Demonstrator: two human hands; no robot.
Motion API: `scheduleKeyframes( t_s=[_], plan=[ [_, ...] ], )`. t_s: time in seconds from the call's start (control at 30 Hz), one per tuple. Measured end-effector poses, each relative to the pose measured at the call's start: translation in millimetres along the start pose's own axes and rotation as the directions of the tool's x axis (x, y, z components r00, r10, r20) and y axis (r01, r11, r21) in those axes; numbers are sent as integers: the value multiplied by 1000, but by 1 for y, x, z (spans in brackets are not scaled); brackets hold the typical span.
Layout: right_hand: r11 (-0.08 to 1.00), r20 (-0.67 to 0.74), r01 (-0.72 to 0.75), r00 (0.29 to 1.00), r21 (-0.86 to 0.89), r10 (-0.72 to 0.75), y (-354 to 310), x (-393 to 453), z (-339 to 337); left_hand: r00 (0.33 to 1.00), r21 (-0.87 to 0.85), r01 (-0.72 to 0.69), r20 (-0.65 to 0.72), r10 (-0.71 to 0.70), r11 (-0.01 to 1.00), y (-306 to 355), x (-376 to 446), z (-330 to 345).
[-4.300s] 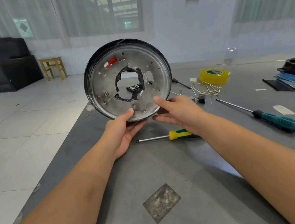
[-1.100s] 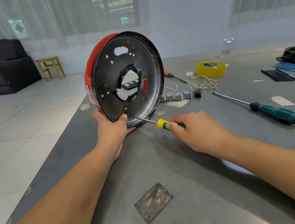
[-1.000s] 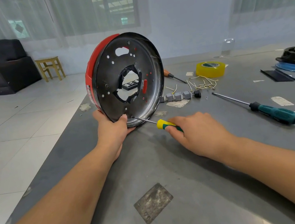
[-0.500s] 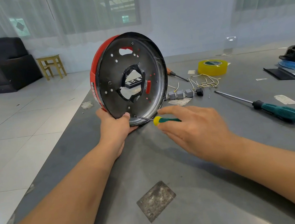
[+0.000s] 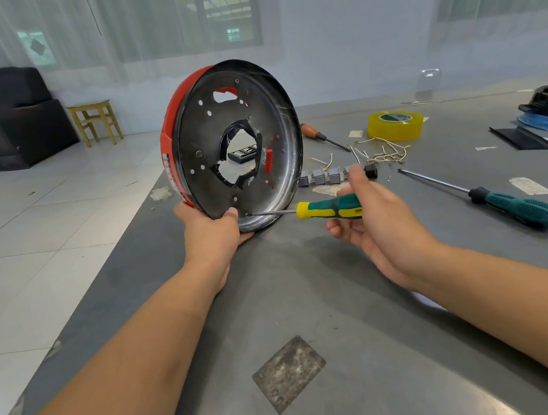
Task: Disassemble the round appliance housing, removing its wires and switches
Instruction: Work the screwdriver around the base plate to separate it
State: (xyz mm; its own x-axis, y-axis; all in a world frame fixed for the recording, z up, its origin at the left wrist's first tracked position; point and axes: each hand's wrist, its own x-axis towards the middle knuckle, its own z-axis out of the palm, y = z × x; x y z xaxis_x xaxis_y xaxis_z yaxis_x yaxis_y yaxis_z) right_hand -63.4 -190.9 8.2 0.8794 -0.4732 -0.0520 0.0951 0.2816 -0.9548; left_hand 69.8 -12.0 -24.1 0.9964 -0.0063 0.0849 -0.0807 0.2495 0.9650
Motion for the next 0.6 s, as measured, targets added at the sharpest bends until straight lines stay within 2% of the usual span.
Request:
scheduleKeyframes(
  t_s=[0.07, 0.13, 0.17, 0.33, 0.43, 0.5, 0.6],
  plan=[
    [960, 8, -10, 1000, -280, 12, -4, -2, -3, 1000, -10, 7, -1, -7, 1000, 1, 0, 0],
    [836, 1, -10, 1000, -549, 12, -7, -5, -7, 1000, -25, 26, -6, -27, 999, 2, 0, 0],
    [787, -9, -8, 1000, -617, 3, -8, -4, -9, 999, -31, 36, -9, -36, 999, 2, 0, 0],
    [766, 31, 1, 999, -643, 24, -9, 5, -18, 999, -26, 50, -19, -51, 998, 4, 0, 0],
    [714, 73, 117, 993, -690, -92, -9, 7, -17, 998, -18, 59, -21, -59, 998, 3, 0, -1],
    [608, 123, 254, 960, -752, -250, -9, 7, -18, 998, -11, 64, -13, -64, 998, 3, 0, -1],
    [339, 279, 416, 879, -844, -386, -11, 2, -20, 998, -6, 64, -8, -64, 998, 4, -1, -1]
  ],
)
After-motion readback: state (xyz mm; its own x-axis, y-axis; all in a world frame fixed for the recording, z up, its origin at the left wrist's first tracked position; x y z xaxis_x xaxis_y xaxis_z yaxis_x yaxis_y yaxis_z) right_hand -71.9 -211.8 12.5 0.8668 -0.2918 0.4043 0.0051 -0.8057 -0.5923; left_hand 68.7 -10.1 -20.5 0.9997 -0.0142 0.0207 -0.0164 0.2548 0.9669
